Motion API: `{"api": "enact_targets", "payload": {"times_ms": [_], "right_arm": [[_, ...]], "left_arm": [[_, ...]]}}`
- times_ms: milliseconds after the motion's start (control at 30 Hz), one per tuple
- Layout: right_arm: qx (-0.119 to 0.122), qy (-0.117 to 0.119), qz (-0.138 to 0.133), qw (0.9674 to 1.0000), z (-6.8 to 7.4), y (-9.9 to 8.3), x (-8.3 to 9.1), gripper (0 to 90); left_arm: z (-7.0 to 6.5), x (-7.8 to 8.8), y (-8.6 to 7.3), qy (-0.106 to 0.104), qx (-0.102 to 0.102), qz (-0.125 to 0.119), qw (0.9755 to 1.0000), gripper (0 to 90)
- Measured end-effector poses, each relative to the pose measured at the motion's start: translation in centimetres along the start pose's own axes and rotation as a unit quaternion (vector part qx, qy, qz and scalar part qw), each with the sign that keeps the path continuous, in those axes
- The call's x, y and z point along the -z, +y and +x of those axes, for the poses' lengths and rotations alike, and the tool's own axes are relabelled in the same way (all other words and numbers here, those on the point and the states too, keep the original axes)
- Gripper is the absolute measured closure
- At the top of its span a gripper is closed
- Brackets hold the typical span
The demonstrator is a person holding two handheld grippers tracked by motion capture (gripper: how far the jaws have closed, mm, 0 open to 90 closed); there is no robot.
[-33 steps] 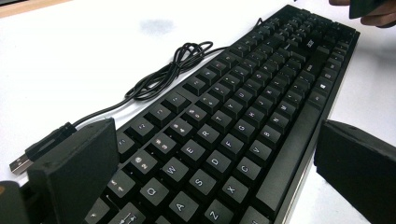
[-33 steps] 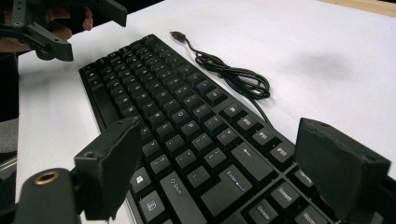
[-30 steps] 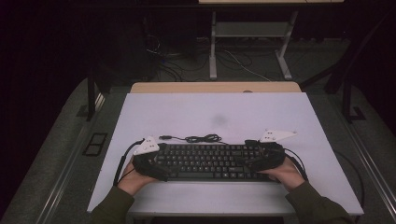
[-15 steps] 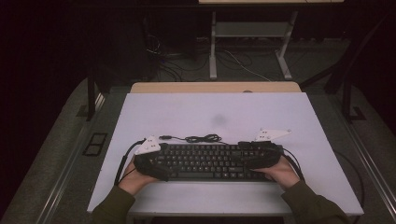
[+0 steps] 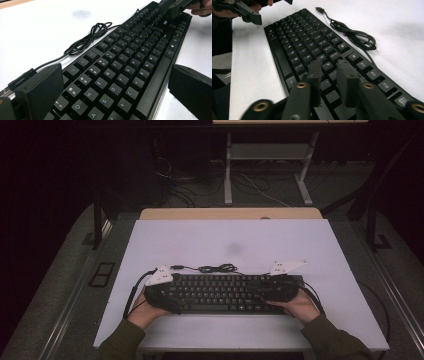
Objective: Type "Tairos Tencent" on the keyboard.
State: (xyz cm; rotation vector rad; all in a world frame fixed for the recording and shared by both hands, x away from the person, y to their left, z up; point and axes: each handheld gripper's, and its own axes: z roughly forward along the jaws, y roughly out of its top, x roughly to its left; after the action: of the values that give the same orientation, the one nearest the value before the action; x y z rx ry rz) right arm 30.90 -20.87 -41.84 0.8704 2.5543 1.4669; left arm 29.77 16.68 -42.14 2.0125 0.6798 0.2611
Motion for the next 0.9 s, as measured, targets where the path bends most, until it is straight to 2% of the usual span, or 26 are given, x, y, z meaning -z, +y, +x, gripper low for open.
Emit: {"api": "enact_targets", "payload": {"times_ms": [33, 67, 200, 500, 733, 900], "right_arm": [[0.003, 0.005, 0.004, 1.0, 0.0, -0.1, -0.1, 79.4], [0.003, 0.005, 0.004, 1.0, 0.0, -0.1, -0.1, 79.4], [0.006, 0.014, 0.012, 0.9998, 0.1, -0.2, -0.2, 88.6], [0.008, 0.02, 0.036, 0.9991, 0.3, -0.4, -0.4, 89.2], [0.01, 0.008, 0.056, 0.9983, 0.5, -0.8, -0.7, 89.1], [0.007, 0.008, 0.072, 0.9973, 0.3, -1.3, -0.8, 89.2]], "left_arm": [[0.0, 0.0, 0.0, 0.0, 0.0, 0.0, 1.0, 0.0], [0.0, 0.0, 0.0, 0.0, 0.0, 0.0, 1.0, 0.0], [0.0, 0.0, 0.0, 0.0, 0.001, -0.001, 1.0, 0.0], [-0.1, -0.1, 0.1, 0.0, 0.0, -0.001, 1.0, 0.0], [-0.1, -0.2, 0.1, 0.001, -0.002, 0.0, 1.0, 0.0], [-0.1, -0.3, 0.1, 0.002, -0.001, 0.001, 1.0, 0.0]]}}
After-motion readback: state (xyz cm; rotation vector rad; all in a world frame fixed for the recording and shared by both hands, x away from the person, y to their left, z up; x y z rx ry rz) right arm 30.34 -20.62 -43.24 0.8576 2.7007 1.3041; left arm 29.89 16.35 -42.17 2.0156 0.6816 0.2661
